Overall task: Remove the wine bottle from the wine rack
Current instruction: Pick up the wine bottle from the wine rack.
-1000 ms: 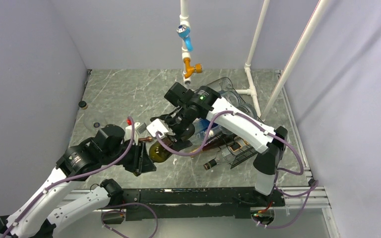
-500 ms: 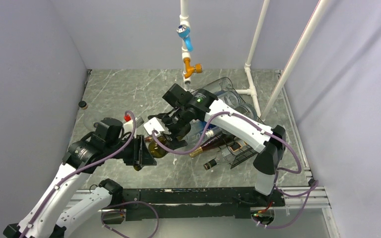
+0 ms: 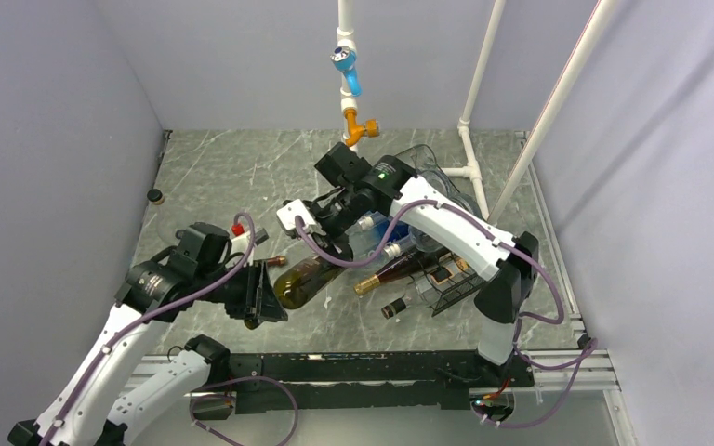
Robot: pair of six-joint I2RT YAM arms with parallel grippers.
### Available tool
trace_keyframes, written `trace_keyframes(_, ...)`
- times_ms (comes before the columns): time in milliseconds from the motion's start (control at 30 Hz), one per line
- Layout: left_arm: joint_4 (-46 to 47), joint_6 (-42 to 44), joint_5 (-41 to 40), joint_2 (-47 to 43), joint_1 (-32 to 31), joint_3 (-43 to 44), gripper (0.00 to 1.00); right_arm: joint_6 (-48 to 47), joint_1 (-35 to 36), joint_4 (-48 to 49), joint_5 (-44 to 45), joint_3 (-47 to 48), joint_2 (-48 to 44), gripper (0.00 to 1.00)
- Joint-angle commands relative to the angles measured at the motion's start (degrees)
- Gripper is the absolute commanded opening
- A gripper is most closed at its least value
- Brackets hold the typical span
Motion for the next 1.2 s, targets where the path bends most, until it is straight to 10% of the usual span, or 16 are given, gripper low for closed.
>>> trace_keyframes(0,1.49,3.55,2.43,0.73,0.41,4.04,0.0,-2.08,-0.63,-0.15,-3.97,0.47,-0.66,1.0)
trace_keyframes(567,-17.01,12.63,-8.39,11.51,0.71,14.43,0.0,-2.15,-1.89,2.16,-6.47,-8.23,-5.89,1.0)
trace_keyframes(1167,-21.82,10.01,5.5,21.36,2.07,16.79,0.0,21.22,-0.43,44.81,1.79,-42.78,-26.24,1.0)
